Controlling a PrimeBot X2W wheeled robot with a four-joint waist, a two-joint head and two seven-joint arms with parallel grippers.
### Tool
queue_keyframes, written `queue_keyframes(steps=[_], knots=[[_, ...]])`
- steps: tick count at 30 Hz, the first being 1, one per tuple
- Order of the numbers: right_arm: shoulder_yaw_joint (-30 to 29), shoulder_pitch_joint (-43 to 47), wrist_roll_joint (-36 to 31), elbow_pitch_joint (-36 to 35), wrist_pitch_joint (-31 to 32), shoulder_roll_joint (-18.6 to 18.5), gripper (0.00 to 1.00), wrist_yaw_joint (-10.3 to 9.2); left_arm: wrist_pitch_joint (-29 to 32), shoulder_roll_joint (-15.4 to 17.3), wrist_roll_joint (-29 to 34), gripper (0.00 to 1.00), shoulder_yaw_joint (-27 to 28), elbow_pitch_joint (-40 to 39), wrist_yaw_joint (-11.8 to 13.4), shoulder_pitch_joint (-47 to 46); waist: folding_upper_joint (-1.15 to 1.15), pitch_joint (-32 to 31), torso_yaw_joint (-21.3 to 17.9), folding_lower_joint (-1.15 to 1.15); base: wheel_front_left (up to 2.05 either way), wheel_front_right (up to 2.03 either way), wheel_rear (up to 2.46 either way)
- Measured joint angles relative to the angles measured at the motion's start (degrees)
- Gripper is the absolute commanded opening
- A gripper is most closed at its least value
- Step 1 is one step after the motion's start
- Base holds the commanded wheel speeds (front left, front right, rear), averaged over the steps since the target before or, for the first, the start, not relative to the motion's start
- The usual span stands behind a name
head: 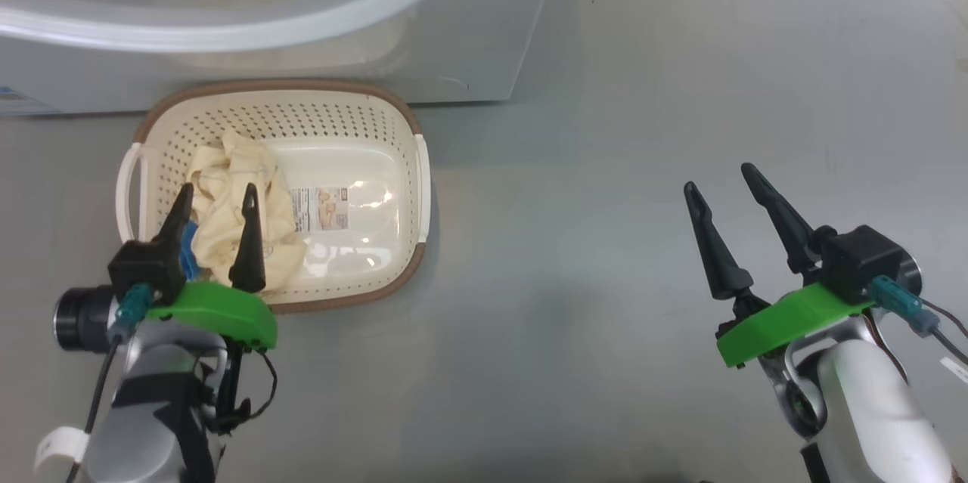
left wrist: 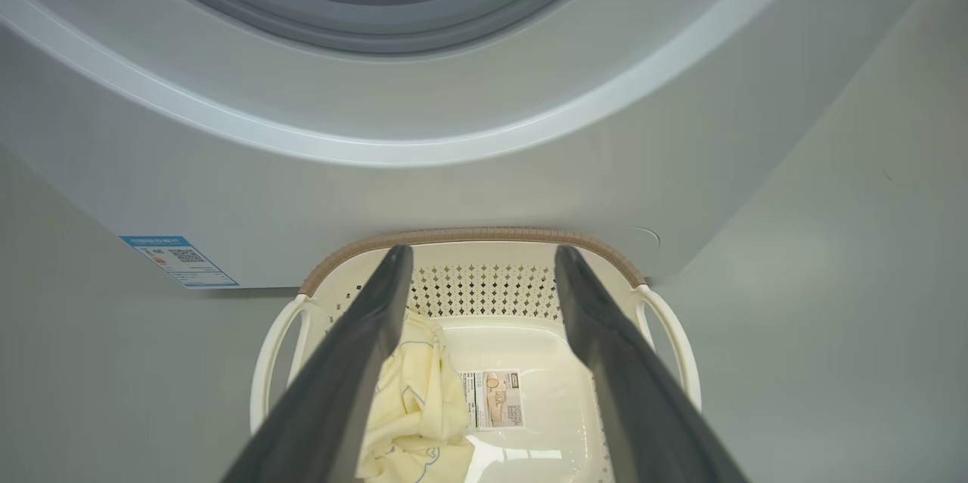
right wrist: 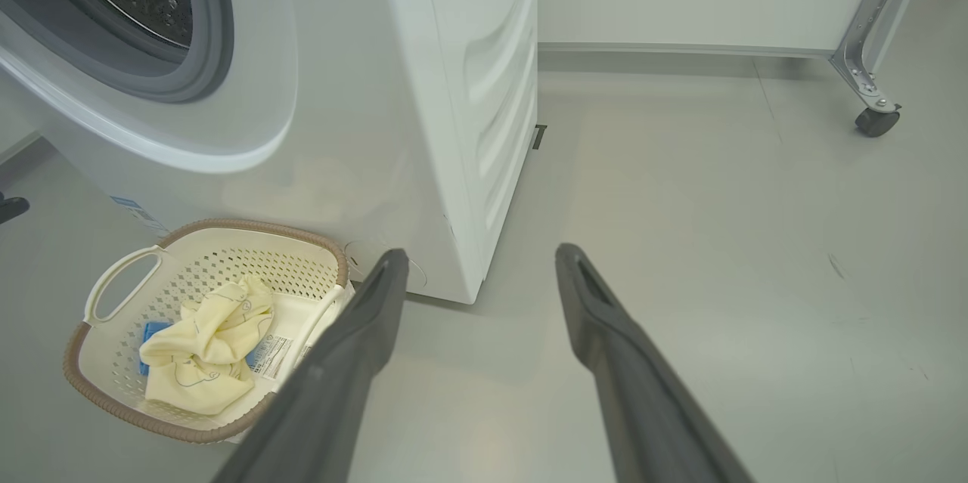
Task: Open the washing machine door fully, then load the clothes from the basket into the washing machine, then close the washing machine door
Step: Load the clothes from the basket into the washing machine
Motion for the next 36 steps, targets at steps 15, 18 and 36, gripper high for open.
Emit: queue_keyframes(steps=[15,18,36], knots=[[1.31,-3.6,1.49,-3.46,0.0,-0.01,1.0,0.0,3.7,10.06,-5.21,1.0,-9.46,22.31,-0.38,-22.48,0.0,15.53,-3.5,0.0,0.0,0.0,0.0],[2.0,-4.54,1.98,-3.72,0.0,0.0,1.0,0.0,5.06,12.03,-6.35,1.0,-11.12,25.93,-0.38,-26.46,0.0,18.48,-4.52,0.0,0.0,0.0,0.0],[3.34,-6.62,3.64,-6.57,0.0,0.01,1.0,0.0,19.83,16.44,-10.49,1.0,-20.6,41.12,-0.38,-42.17,0.0,27.97,-10.27,-0.01,0.0,0.0,0.0]])
